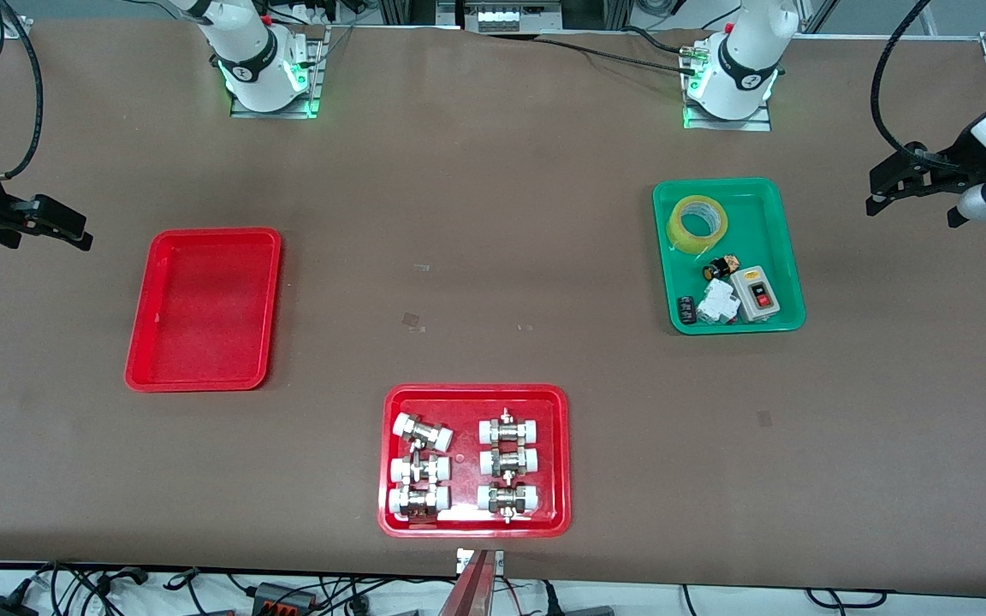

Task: Left arm passes tape to right arm into tray
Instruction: 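Lower the left gripper onto the yellow tape roll in the green tray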

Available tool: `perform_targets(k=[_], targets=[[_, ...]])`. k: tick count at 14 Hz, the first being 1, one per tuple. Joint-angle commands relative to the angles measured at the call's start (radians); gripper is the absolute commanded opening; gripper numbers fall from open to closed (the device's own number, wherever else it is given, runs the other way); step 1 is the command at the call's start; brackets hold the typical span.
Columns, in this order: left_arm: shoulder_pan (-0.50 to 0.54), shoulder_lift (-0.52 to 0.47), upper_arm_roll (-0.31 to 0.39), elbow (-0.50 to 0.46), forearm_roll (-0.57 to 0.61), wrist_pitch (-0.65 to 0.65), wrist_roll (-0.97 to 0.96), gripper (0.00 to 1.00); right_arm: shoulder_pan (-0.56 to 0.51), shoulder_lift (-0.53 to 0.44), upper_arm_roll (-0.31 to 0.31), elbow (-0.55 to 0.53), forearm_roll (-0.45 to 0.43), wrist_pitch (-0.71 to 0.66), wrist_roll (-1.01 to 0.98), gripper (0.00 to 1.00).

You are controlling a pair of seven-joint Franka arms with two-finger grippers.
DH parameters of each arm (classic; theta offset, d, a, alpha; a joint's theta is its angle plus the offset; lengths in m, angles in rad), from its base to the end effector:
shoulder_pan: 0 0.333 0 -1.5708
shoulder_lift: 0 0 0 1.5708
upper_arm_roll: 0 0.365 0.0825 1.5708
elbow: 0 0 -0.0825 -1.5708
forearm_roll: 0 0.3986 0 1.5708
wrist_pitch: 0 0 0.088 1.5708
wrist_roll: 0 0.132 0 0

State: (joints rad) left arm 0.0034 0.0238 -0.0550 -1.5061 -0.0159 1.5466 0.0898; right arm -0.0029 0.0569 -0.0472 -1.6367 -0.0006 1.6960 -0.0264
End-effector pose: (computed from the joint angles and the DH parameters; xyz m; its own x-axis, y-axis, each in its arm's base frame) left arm 0.5754 -0.0314 0.6642 0.9898 -0.1413 0.0182 -0.1415 -0.9898 0.0156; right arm 0.5964 -0.0292 0.5940 0.9997 -0.0235 0.0024 -0.0235 -0.9997 0.0033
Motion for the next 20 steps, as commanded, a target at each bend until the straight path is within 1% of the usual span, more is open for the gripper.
perform_targets(k=[1,3,4,5,9,11,13,15,17,20], targets=[[0.001,0.01,0.0,0.032,0.001,-0.025,-0.004,1.0,0.001,-0.035,-0.002,-0.029,-0.004,-0.002,-0.013,1.0],[0.003,0.011,0.0,0.024,0.001,-0.026,-0.001,1.0,0.001,-0.034,-0.002,-0.028,-0.004,0.001,-0.013,1.0],[-0.002,0.031,-0.002,0.017,0.002,-0.064,0.005,1.0,0.001,-0.031,-0.002,-0.028,-0.006,0.002,-0.013,1.0],[-0.005,0.05,-0.003,0.027,0.002,-0.144,0.007,1.0,0.001,-0.031,-0.002,-0.028,-0.007,0.004,-0.013,1.0],[-0.022,0.067,-0.008,-0.002,-0.015,-0.22,-0.01,1.0,0.006,-0.022,0.0,-0.026,-0.013,0.008,-0.018,1.0],[-0.039,0.082,-0.02,-0.11,-0.018,-0.186,-0.134,1.0,0.004,-0.02,0.0,-0.019,-0.01,0.005,-0.015,1.0],[-0.043,0.088,-0.052,-0.248,-0.035,-0.096,-0.233,1.0,0.001,-0.019,0.0,-0.015,-0.002,-0.001,-0.012,1.0],[-0.043,0.085,-0.054,-0.395,-0.045,-0.008,-0.254,1.0,0.001,-0.019,-0.002,-0.012,-0.004,-0.003,-0.013,1.0],[-0.03,0.087,-0.054,-0.517,-0.078,0.068,-0.262,1.0,0.001,-0.02,0.0,0.003,-0.006,-0.004,-0.016,1.0],[-0.01,0.074,-0.054,-0.704,-0.09,0.252,-0.265,1.0,0.001,-0.019,0.0,0.001,-0.006,-0.006,-0.023,1.0]])
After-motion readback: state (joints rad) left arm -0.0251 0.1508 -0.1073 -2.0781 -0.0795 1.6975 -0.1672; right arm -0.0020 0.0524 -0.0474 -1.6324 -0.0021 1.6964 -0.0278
